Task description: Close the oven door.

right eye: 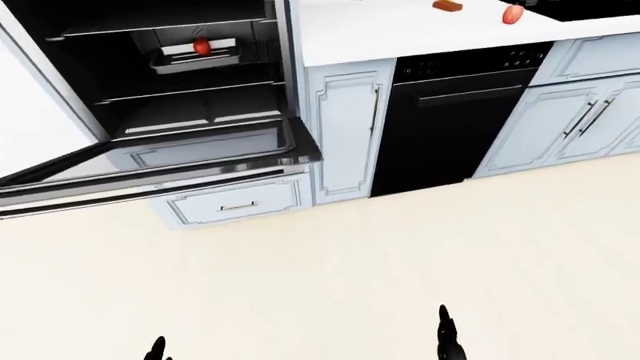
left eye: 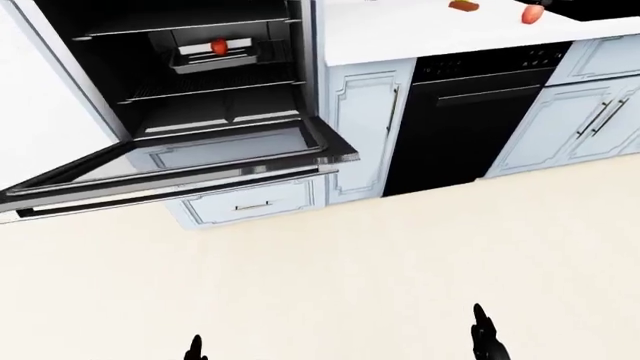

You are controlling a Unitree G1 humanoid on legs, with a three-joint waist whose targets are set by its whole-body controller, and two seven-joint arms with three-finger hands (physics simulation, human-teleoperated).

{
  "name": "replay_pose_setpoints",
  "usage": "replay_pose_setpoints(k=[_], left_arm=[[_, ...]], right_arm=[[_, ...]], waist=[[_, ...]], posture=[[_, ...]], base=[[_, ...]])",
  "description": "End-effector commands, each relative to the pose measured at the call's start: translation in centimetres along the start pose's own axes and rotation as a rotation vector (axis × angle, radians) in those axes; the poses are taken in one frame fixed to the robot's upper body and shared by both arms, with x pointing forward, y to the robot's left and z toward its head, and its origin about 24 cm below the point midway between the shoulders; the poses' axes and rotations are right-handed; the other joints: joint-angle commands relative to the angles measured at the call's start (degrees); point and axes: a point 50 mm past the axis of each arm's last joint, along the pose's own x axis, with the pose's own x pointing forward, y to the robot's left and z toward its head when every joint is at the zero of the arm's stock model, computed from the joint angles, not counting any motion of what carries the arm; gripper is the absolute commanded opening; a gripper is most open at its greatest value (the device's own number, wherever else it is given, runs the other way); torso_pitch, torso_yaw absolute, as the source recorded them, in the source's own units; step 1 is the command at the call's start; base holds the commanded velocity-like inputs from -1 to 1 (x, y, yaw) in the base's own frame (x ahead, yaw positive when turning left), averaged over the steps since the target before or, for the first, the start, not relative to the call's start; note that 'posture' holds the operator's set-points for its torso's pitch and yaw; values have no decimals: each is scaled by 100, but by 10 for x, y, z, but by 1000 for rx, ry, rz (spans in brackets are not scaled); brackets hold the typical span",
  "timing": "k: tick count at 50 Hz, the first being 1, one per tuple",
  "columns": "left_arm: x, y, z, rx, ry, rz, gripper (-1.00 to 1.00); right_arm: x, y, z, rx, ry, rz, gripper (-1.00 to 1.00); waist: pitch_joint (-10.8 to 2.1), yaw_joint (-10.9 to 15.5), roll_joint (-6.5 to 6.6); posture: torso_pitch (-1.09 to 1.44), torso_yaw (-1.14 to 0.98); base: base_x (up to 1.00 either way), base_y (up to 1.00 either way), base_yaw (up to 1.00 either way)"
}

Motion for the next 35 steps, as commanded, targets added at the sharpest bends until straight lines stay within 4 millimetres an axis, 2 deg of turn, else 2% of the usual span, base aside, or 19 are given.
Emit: replay_pose_setpoints(k=[1, 2, 3, 4, 6, 11, 14, 16, 17, 18, 19, 22, 26, 28, 29, 31, 32, 33, 35], left_arm=[[3, 5, 6, 4, -33, 12, 100], [2, 5, 5, -3, -27, 14, 100], [2, 5, 4, -3, -23, 15, 100], [1, 6, 3, -3, -13, 17, 100], [0, 6, 1, -9, 3, 18, 100], [0, 6, -2, -17, 31, 16, 100], [-1, 7, -2, -20, 28, 24, 100], [-2, 8, -3, -22, 31, 29, 100], [-2, 9, -3, -21, 32, 30, 100], [-2, 9, -3, -20, 33, 31, 100], [-1, 8, -3, -20, 32, 31, 100], [-2, 8, -3, -19, 31, 32, 100], [-1, 8, -2, -25, 27, 38, 100], [-2, 9, -3, -31, 26, 41, 100], [-2, 9, -2, -40, 23, 43, 100], [-3, 10, -3, -41, 25, 45, 100], [-3, 10, -3, -39, 26, 45, 100], [-3, 10, -3, -40, 26, 46, 100], [-3, 10, -3, -40, 26, 46, 100]], right_arm=[[4, -1, 8, -5, -48, 0, 100], [4, -1, 8, -4, -46, 0, 100], [4, -1, 8, -5, -43, 0, 100], [4, -1, 8, -5, -40, 0, 100], [4, -1, 6, -6, -26, 0, 100], [4, 0, 4, -7, -13, 5, 100], [3, 0, 4, -6, -10, 7, 100], [3, 0, 4, -7, -9, 7, 100], [3, 0, 4, -8, -10, 7, 100], [4, 0, 4, -7, -10, 7, 100], [4, 0, 4, -7, -10, 8, 100], [4, 0, 4, -7, -11, 7, 100], [4, 0, 5, -6, -12, 7, 100], [4, 0, 5, -6, -13, 6, 100], [4, 0, 5, -5, -13, 6, 100], [4, -1, 5, -5, -13, 6, 100], [4, -1, 5, -5, -13, 6, 100], [4, -1, 4, -7, -12, 6, 100], [3, 0, 4, -9, -12, 7, 100]], waist=[[-124, 34, 189], [-62, 66, -124], [-44, 62, -87], [-32, 89, -119], [-52, 86, -210], [1, 54, -462], [1, 42, -699], [-64, 19, -995], [-41, 1, -858], [-27, -37, -789], [-18, -25, -814], [-57, -37, -749], [-10, -14, -520], [-14, -12, -329], [-23, -10, -185], [-144, 48, 243], [-35, 82, -155], [-32, 67, -60], [-53, 100, -138]], posture=[[0, 0], [0, 0], [0, 0], [0, 0], [0, 0], [0, 0], [0, 0], [0, 0], [0, 0], [0, 0], [0, 0], [0, 0], [0, 0], [0, 0], [0, 0], [0, 0], [0, 0], [0, 0], [0, 0]], base=[[0, 20, 0], [0, 20, 0], [0, 20, 0], [0, 20, 0], [0, 20, 0], [0, 19, 0], [0, 19, 0], [0, 20, 0], [0, 20, 0], [0, 20, 0], [0, 19, 0], [0, 19, 0], [0, 20, 0], [0, 20, 0], [0, 20, 0], [0, 20, 0], [0, 20, 0], [0, 20, 0], [0, 20, 0]])
